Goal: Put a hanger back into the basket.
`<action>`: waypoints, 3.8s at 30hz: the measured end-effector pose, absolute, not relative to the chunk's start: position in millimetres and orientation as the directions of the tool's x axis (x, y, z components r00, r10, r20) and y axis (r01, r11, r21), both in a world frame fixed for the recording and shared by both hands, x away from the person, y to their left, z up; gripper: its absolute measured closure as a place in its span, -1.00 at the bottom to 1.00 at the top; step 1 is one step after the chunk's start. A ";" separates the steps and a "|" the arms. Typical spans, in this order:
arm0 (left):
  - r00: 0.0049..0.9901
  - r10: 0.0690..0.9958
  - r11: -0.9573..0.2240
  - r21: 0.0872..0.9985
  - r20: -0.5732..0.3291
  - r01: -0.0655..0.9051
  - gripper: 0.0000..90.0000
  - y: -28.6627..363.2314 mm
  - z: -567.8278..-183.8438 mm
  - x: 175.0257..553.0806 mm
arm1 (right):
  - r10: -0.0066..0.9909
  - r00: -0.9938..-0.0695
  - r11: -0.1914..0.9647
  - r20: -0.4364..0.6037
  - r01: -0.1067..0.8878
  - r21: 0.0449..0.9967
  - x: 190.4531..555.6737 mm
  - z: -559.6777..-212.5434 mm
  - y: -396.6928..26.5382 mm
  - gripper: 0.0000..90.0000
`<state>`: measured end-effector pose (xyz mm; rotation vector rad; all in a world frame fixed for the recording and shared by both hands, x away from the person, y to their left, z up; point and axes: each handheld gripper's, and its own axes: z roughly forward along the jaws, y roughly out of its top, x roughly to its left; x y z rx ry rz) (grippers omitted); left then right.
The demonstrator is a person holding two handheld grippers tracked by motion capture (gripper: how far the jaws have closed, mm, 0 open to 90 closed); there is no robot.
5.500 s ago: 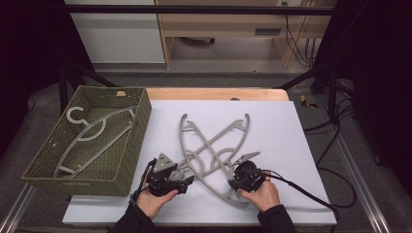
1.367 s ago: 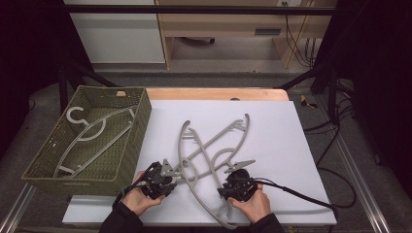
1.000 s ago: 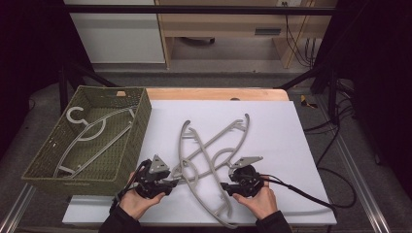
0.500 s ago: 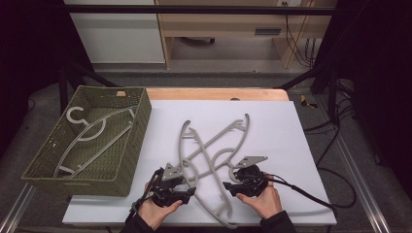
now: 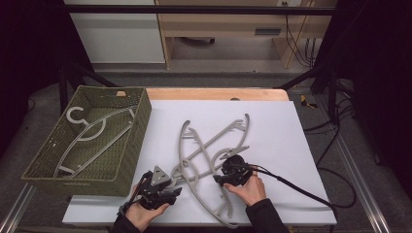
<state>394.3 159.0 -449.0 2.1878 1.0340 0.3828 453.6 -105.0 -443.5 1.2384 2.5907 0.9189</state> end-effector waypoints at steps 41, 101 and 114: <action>0.662 0.749 -0.492 0.692 0.028 0.528 0.66 169.6 -431.0 404.0 | 0.777 -0.592 0.407 0.215 0.732 0.547 415.5 -451.3 -94.1 0.34; 0.560 0.777 -0.244 0.681 -0.289 0.690 0.55 136.6 -457.2 404.4 | 0.736 -0.657 0.433 0.161 0.640 0.634 419.2 -436.0 -126.8 0.22; 0.638 0.731 -0.265 0.761 -0.242 0.593 0.77 142.8 -422.6 397.6 | 0.735 -0.658 0.410 0.164 0.624 0.665 418.1 -426.6 -137.2 0.22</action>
